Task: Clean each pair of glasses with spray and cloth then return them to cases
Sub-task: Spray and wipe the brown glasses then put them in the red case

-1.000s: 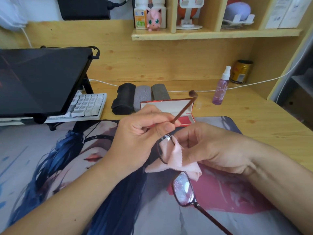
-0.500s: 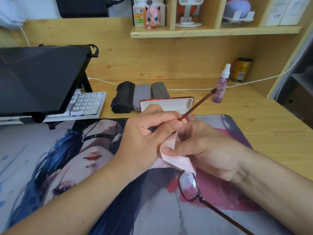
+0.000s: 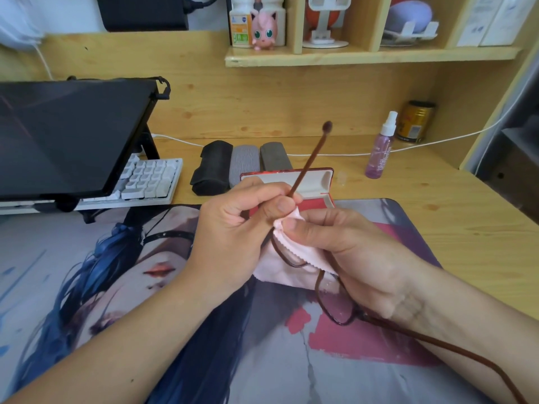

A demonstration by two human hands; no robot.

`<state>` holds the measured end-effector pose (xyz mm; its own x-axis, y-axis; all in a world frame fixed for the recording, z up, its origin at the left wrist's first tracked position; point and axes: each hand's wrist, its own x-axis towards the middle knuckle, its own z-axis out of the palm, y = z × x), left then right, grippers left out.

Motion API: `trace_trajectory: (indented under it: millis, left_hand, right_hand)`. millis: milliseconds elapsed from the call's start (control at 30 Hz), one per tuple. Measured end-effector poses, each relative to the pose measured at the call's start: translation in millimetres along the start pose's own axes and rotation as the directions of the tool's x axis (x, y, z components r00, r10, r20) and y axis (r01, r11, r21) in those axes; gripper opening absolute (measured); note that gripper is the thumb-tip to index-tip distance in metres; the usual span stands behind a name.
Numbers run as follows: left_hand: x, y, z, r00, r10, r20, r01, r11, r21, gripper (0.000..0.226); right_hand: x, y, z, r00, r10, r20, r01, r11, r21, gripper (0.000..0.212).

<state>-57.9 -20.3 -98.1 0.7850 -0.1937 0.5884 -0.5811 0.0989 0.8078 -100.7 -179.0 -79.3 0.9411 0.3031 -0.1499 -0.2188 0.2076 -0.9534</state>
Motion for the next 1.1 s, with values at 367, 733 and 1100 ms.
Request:
trace_trajectory:
  millis: [367, 733, 1100]
  left_hand:
    - [3.5, 3.7, -10.0, 0.992, 0.049, 0.120, -0.052, 0.998, 0.018, 0.018]
    - [-3.6, 6.2, 4.8, 0.982, -0.014, 0.189, 0.020, 0.999, -0.030, 0.012]
    - [-0.1, 2.4, 1.1, 0.998, -0.002, 0.070, 0.001, 1.000, 0.009, 0.014]
  right_hand:
    - [-3.3, -11.9, -13.3, 0.975, 0.127, 0.180, -0.057, 0.934, -0.353, 0.015]
    - [-3.7, -3.8, -1.7, 0.974, 0.112, 0.197, -0.050, 0.954, -0.297, 0.016]
    - [1.0, -3.6, -3.3, 1.000, -0.003, -0.003, 0.003, 0.999, -0.048, 0.020]
